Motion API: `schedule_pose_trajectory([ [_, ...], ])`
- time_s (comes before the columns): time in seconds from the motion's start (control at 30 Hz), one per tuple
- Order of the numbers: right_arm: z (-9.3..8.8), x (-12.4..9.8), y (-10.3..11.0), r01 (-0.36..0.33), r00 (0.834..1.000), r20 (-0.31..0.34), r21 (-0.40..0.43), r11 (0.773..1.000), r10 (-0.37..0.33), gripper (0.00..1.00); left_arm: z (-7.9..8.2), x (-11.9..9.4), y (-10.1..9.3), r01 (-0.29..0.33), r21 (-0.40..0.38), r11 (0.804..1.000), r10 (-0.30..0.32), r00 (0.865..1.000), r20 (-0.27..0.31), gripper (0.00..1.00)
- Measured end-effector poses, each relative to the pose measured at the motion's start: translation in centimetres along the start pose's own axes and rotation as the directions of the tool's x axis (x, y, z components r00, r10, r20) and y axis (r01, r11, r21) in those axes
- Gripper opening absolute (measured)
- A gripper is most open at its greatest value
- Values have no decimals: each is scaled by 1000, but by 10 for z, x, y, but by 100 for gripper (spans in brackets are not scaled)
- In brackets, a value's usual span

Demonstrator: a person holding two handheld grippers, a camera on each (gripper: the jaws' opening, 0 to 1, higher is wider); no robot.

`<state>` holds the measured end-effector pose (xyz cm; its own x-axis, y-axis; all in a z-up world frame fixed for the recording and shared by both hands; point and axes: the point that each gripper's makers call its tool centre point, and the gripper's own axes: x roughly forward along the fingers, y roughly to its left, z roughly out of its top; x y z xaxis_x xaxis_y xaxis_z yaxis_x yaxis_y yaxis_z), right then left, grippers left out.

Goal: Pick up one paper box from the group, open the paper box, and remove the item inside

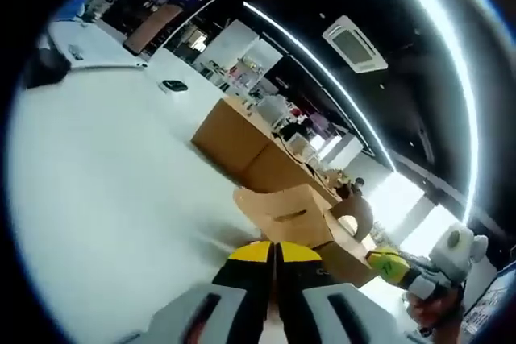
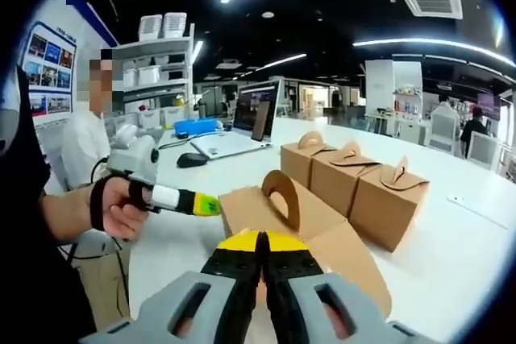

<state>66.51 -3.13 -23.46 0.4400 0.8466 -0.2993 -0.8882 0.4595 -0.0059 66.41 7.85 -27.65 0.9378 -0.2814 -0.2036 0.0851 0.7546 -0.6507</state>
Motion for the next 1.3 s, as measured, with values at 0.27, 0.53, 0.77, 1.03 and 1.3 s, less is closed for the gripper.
schedule_pose_trajectory([
  [0.27, 1, 3, 1, -2, 1000, -8, -15, 1000, 2, 3, 98, -45, -6, -79, 252, 965, 9, 963, 269, 7],
  [0.53, 1, 3, 0, 1, 1000, 7, 0, 1000, -1, 3, 118, -16, -71, 71, 479, 875, -183, 965, 190, 8],
  [0.77, 0, 3, 0, -9, 1000, -3, -1, 1000, 9, 3, 64, 49, -60, 218, 392, 894, -199, 976, -89, 8],
  [1.03, 0, -1, -3, -68, 997, 24, 43, 997, 67, 3, 27, 64, -38, 223, 103, 969, -206, 966, -155, 8],
  [1.3, -3, -6, 2, -132, 991, -33, -1, 991, 132, 3, 8, 36, -33, 210, -84, 974, -220, 967, -130, 4],
])
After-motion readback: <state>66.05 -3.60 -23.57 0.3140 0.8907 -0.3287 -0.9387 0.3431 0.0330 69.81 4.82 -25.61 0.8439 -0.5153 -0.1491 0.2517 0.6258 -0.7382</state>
